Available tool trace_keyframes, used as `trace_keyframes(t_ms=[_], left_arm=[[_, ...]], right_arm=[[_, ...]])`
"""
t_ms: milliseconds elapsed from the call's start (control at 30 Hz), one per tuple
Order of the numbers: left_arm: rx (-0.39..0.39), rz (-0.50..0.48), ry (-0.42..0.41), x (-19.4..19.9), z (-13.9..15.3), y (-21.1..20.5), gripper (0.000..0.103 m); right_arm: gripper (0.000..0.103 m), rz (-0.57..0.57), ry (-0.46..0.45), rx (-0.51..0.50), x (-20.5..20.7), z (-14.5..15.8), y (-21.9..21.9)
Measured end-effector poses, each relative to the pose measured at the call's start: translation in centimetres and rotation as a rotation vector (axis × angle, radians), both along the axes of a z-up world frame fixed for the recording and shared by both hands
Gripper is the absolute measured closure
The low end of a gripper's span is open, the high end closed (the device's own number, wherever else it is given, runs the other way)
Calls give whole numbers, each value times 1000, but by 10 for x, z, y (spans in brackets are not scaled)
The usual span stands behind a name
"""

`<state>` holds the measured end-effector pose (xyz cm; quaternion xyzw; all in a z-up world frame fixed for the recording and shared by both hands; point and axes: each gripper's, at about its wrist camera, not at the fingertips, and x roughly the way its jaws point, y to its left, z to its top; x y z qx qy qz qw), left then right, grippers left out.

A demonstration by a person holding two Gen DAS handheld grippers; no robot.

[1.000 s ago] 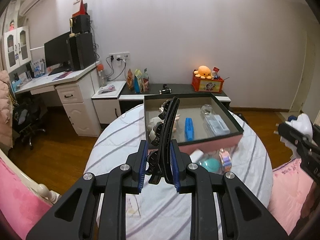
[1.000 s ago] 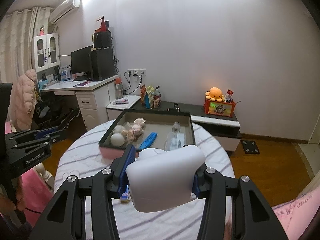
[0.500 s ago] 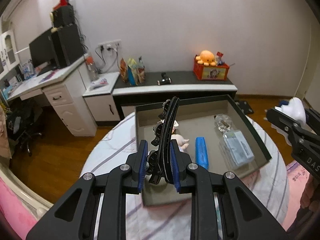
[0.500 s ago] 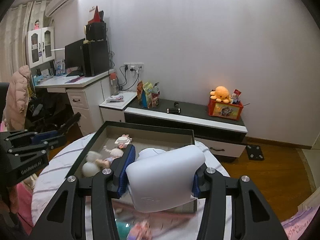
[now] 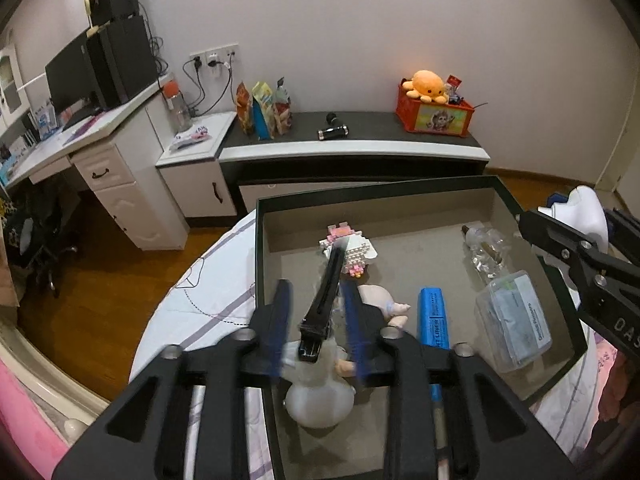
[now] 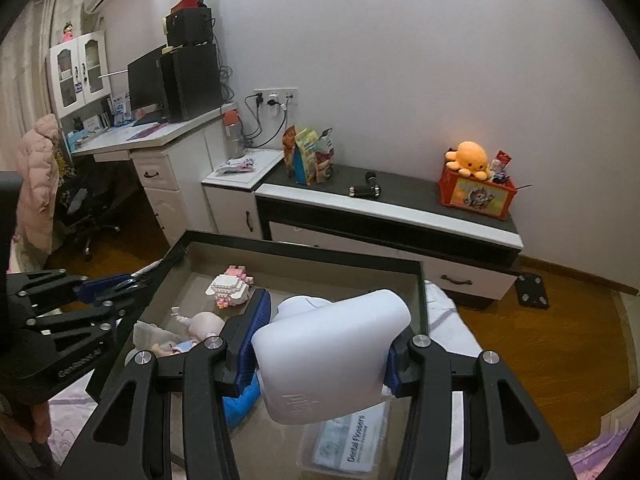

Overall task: Organize rigid objects
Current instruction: 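Carry both items into the pink box and open both tools to release, then withdraw both tools from the pink box back over the bed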

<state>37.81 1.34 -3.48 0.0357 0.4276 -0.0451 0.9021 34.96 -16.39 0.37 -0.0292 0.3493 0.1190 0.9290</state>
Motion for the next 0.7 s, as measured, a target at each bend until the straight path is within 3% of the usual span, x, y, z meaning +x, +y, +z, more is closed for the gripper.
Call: trace_keyframes(t_ms=[33, 67, 133, 167, 700], left_arm=[[-1, 10, 7, 2, -1, 1, 22], [-4, 25, -3, 2, -2, 3, 5], [-6, 33, -35, -1, -1, 5, 5], [-5, 33, -32, -1, -1, 4, 5], [10, 31, -10, 3, -7, 6, 5]], right_arm=[[53, 3, 7, 16, 2, -1, -1], [50, -2, 17, 40, 3, -3, -3], [25, -44, 30, 63, 7, -3, -10], [24, -58, 18, 63, 7, -2, -11], [24, -53, 34, 6, 11, -7, -3]])
